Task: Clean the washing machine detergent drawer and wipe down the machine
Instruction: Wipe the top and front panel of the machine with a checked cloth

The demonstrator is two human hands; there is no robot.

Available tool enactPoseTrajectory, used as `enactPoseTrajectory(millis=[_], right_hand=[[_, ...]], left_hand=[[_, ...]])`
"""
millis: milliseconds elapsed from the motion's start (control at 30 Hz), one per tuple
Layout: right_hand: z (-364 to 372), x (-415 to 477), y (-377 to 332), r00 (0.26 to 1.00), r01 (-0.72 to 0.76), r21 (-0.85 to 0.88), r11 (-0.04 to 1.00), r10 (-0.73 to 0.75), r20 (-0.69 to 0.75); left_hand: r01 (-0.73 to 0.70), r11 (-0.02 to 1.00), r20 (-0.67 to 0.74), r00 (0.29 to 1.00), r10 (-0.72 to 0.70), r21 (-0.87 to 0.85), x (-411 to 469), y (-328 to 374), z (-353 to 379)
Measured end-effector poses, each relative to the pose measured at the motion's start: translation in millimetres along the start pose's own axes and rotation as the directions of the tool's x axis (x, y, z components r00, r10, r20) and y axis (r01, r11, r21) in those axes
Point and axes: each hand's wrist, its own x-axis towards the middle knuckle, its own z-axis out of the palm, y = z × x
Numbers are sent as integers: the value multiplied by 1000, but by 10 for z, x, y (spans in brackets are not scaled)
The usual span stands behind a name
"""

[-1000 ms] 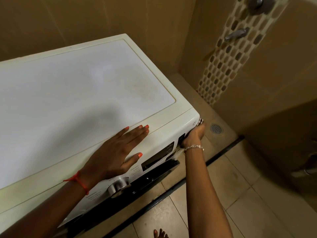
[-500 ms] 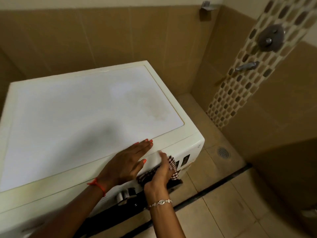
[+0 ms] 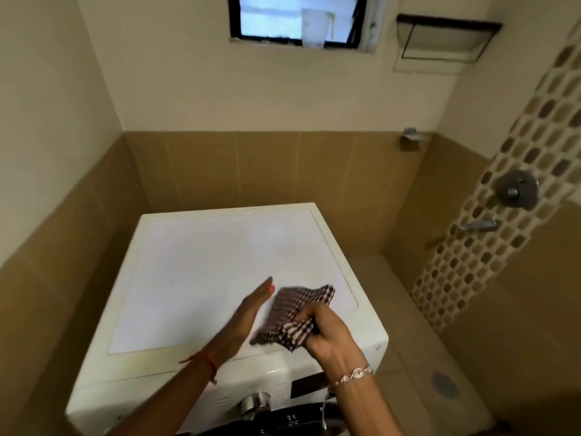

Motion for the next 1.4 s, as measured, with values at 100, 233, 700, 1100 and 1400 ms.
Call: enactPoseTrajectory(millis=[100,233,700,1100,1400], right_hand=[[501,-385,-277,972,15,-204,979,34,231],[1127,-767,-531,900,109,-456,883,107,423],[2031,-710,-795,868,457,-619,639,-166,469],[1795,-804,-1506,789,613,-534,582,-482,381],[1066,-787,-2890,779,617,-523,588,-553,297]], left_hand=[[111,972,-23,993,-118,-210,-89,659,-168],[97,941,80,994,-75,-325,-346,1453,-391],[-254,967,-217,946,241,-30,-270,2400,-820],[-356,934,-224,910,348,4,438,2660,-7],[-329,944,-85,941,328,2,1326,2844,1386]])
